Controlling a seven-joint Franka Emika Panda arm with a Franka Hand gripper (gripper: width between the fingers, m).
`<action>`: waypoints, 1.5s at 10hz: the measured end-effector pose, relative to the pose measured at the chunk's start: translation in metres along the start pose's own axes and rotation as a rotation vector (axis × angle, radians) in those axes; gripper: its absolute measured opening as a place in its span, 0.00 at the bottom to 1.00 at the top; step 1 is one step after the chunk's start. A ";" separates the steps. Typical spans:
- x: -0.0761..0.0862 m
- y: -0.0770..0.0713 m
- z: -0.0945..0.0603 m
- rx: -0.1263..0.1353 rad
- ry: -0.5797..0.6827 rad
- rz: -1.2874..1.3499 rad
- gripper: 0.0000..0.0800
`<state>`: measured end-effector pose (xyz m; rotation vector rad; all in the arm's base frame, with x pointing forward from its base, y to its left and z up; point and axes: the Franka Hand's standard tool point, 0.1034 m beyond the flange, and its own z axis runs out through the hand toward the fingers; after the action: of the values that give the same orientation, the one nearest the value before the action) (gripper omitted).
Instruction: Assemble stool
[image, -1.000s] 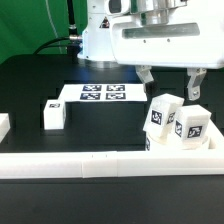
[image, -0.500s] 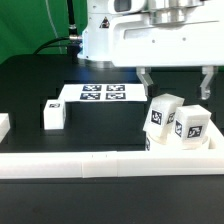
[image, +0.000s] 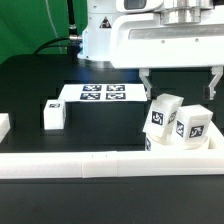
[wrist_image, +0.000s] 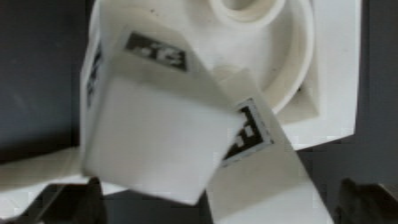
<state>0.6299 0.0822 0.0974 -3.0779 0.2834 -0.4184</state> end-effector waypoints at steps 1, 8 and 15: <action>0.002 0.000 -0.002 -0.005 0.001 -0.090 0.81; 0.010 0.015 -0.009 -0.004 -0.003 -0.566 0.81; -0.004 0.016 -0.007 0.021 -0.333 -0.623 0.81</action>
Offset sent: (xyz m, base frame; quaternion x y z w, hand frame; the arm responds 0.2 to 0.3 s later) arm -0.0001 -0.0003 0.0141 0.0464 -0.0028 -0.2741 0.9606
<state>0.6212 0.0676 0.1025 -3.0740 -0.6902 0.0968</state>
